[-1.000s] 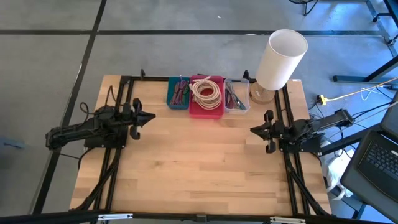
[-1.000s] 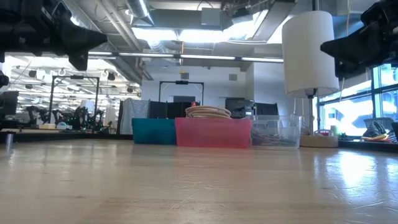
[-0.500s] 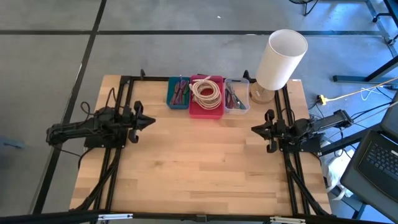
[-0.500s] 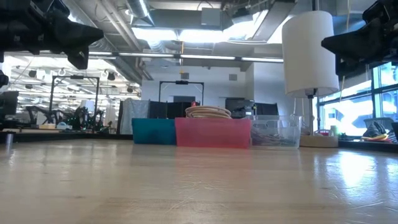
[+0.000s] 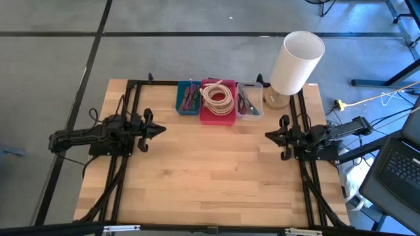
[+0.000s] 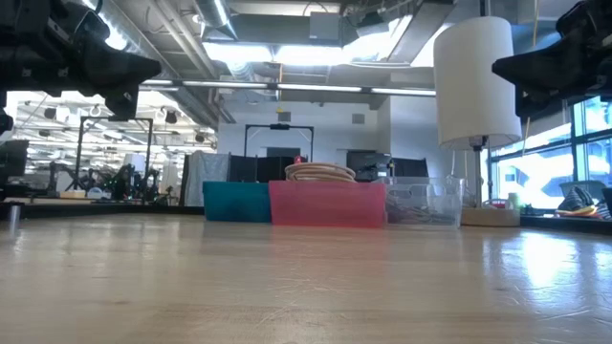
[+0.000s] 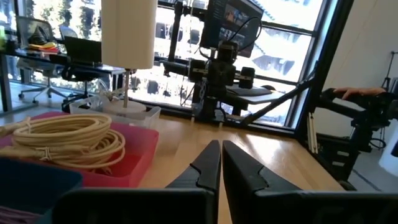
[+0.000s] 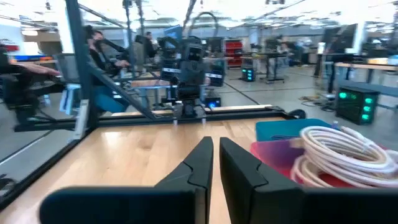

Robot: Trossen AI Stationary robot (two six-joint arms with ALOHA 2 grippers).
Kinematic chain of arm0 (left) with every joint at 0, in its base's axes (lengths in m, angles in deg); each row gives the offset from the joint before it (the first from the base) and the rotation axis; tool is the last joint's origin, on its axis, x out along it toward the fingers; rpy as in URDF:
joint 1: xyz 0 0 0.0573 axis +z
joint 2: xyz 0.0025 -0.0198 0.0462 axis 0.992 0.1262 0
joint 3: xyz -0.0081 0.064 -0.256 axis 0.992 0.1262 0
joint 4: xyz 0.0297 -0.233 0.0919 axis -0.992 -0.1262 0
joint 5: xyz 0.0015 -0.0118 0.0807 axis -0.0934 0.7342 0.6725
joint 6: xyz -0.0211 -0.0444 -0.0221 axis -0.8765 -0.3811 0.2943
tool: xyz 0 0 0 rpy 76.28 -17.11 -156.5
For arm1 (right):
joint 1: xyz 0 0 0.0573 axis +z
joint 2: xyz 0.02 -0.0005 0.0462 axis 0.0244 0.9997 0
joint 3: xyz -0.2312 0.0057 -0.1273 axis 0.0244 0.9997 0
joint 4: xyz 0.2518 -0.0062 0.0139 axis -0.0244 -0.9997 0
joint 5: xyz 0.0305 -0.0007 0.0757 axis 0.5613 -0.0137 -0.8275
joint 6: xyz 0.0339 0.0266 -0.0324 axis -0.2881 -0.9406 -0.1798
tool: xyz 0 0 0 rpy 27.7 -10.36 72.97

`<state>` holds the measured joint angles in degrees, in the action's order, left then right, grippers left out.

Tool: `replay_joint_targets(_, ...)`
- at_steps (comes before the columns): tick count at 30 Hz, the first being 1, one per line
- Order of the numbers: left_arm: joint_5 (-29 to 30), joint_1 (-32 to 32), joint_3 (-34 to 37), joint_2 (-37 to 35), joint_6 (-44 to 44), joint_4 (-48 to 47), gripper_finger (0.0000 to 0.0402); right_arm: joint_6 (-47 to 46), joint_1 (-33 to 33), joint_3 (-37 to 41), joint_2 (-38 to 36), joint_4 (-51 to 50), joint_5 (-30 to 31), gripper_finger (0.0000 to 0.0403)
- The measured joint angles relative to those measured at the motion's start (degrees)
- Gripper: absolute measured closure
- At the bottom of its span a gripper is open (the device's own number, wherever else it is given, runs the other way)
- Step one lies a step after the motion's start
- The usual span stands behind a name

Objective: Pick & Place USB Port
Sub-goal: Return to Home Position

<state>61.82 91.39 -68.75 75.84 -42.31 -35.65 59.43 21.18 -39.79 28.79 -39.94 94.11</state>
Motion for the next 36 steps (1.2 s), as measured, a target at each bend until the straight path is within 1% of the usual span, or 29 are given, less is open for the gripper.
replay_joint_targets(4, 0.0, 0.0, 0.0, 0.0, 0.02, 0.0, 0.0392, 0.02, -4.45, 0.0, 0.02, 0.05, 0.02, 0.037)
replay_joint_targets(11, 0.0, 0.0, 0.0, 0.0, 0.02, 0.0, 0.0391, 0.02, -16.17, 0.02, 0.02, 0.05, 0.09, 0.037)
replay_joint_targets(15, 0.06, -0.19, 0.0, 0.0, 0.02, 0.0, 0.0393, 0.02, -20.39, 0.02, 0.02, 0.05, 0.09, 0.037)
replay_joint_targets(25, -0.02, -5.52, 0.0, 0.0, 0.02, 0.0, 0.0392, 0.02, -21.17, 0.02, 0.02, 0.05, 0.09, 0.037)
replay_joint_targets(36, -0.02, -5.66, 0.0, 0.0, 0.04, 0.0, 0.039, 0.02, -21.17, 0.04, 0.02, 0.05, 0.09, 0.037)
